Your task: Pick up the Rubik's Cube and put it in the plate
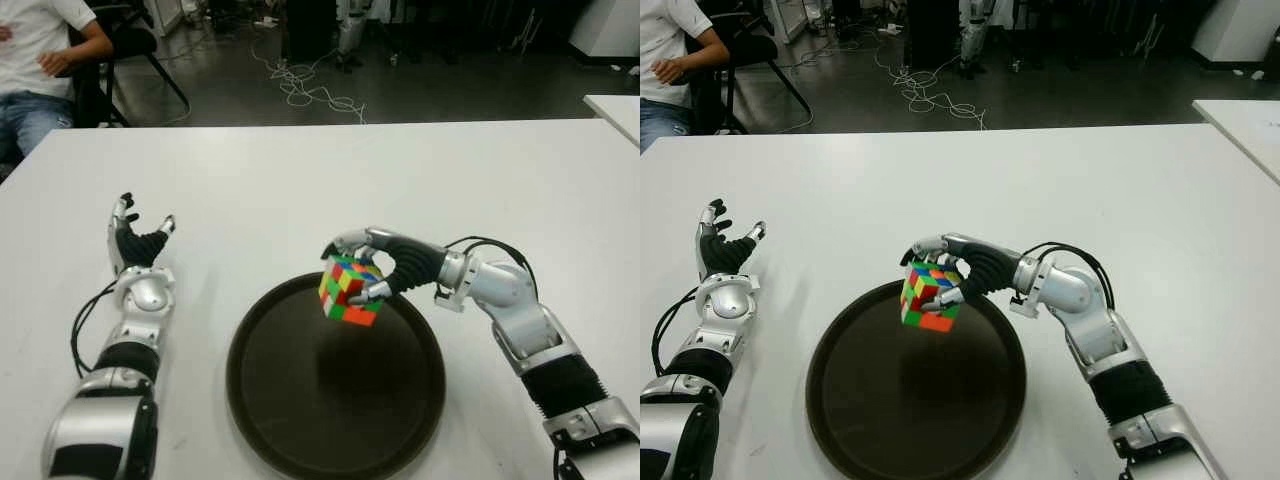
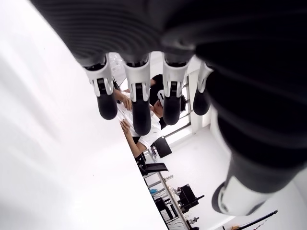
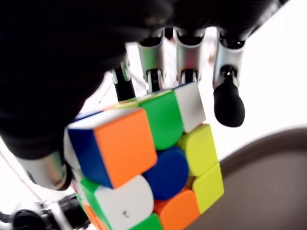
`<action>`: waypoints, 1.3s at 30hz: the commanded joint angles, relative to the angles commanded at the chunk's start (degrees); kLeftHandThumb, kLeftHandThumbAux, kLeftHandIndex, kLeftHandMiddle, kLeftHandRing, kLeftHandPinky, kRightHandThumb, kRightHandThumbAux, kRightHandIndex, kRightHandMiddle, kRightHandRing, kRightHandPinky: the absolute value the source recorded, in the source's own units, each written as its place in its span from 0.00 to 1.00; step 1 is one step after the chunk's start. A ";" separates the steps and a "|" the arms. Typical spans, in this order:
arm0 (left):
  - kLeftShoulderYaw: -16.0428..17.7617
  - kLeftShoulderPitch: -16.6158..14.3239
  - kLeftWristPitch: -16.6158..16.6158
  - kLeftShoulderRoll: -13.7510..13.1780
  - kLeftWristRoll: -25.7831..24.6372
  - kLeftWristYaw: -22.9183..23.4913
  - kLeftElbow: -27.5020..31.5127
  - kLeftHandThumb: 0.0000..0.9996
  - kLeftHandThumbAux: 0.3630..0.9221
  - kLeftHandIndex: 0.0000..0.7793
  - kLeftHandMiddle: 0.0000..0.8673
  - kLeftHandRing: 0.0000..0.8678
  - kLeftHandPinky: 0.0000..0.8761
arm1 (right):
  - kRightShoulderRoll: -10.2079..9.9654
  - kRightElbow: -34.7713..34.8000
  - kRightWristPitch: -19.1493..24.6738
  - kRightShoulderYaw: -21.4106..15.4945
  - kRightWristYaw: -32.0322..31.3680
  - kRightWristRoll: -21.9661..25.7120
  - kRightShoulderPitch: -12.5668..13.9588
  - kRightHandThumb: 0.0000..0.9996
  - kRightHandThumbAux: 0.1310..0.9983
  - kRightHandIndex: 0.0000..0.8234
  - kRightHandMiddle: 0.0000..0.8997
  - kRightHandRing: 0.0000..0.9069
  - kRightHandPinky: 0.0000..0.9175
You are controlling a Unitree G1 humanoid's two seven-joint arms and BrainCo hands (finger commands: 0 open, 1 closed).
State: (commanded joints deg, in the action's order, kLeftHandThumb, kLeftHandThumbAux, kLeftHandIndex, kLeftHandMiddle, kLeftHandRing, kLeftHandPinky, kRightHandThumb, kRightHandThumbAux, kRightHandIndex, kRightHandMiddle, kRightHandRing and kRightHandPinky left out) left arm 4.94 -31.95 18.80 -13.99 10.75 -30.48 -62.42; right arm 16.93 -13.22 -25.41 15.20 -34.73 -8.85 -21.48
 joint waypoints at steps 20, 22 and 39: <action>-0.67 0.12 -1.41 -0.23 0.76 -0.43 0.64 0.35 0.69 0.12 0.18 0.19 0.19 | 0.84 -3.02 -0.46 1.91 3.31 -4.16 -1.29 0.00 0.53 0.14 0.15 0.13 0.08; -0.70 0.14 -1.49 -0.21 0.82 -0.49 0.73 0.34 0.69 0.12 0.19 0.19 0.19 | 1.19 -3.01 -0.60 2.17 3.59 -5.27 -1.52 0.00 0.53 0.13 0.16 0.12 0.09; -0.19 0.08 -0.40 -0.18 0.14 -0.13 0.11 0.42 0.70 0.12 0.17 0.18 0.19 | 1.33 -5.49 -3.94 2.77 1.06 -2.40 -2.72 0.00 0.56 0.11 0.17 0.15 0.30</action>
State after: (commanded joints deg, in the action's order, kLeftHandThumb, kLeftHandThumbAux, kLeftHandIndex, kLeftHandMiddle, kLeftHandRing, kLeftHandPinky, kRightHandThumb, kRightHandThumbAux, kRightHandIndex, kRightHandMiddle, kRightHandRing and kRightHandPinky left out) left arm 4.75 -31.87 18.40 -14.17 10.89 -30.61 -62.31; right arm 18.26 -18.70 -29.34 17.97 -33.67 -11.24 -24.20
